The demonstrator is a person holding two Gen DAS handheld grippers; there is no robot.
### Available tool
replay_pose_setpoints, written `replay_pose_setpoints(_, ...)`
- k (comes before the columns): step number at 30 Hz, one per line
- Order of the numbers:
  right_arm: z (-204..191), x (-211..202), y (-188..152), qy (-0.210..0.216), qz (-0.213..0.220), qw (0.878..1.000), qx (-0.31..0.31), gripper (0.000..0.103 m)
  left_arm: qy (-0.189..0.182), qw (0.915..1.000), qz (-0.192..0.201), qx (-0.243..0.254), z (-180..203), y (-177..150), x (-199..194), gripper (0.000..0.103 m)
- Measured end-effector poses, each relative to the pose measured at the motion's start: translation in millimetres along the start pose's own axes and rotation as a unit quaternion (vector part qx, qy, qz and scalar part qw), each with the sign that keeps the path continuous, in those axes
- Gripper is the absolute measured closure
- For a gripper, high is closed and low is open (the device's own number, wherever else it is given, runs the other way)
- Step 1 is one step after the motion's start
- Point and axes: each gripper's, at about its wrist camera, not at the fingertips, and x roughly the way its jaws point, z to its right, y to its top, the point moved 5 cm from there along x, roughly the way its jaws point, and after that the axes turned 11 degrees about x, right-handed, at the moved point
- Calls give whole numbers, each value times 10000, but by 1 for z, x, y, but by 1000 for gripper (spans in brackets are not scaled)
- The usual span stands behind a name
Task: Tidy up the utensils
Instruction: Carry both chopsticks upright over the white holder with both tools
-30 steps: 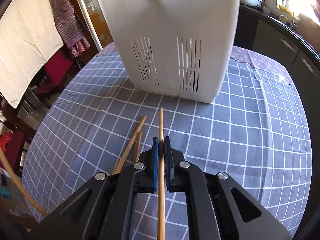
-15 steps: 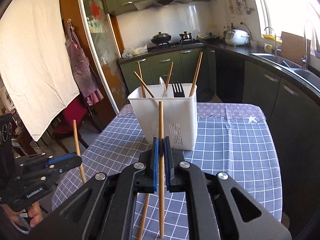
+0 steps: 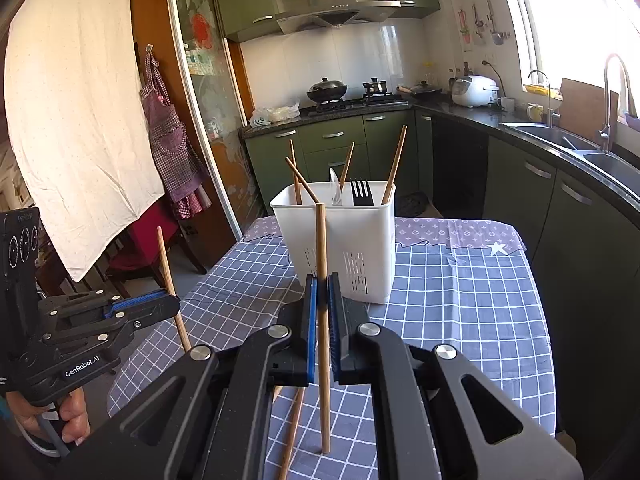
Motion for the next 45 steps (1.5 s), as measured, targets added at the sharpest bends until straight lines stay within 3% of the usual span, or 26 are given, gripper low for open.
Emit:
replay_pose_setpoints(31, -15, -6, 10, 60, 92, 9997, -212, 97, 2, 9998, 162, 142, -4, 16, -12, 97)
replay_pose_setpoints(39, -27, -20, 33, 252, 223, 9989, -321, 97, -16, 9991, 311, 280, -7, 41, -24, 97)
replay_pose_setpoints(45, -40, -42, 79, 372, 659, 9964, -386, 97, -58, 9979, 516, 393, -13, 80, -38, 97)
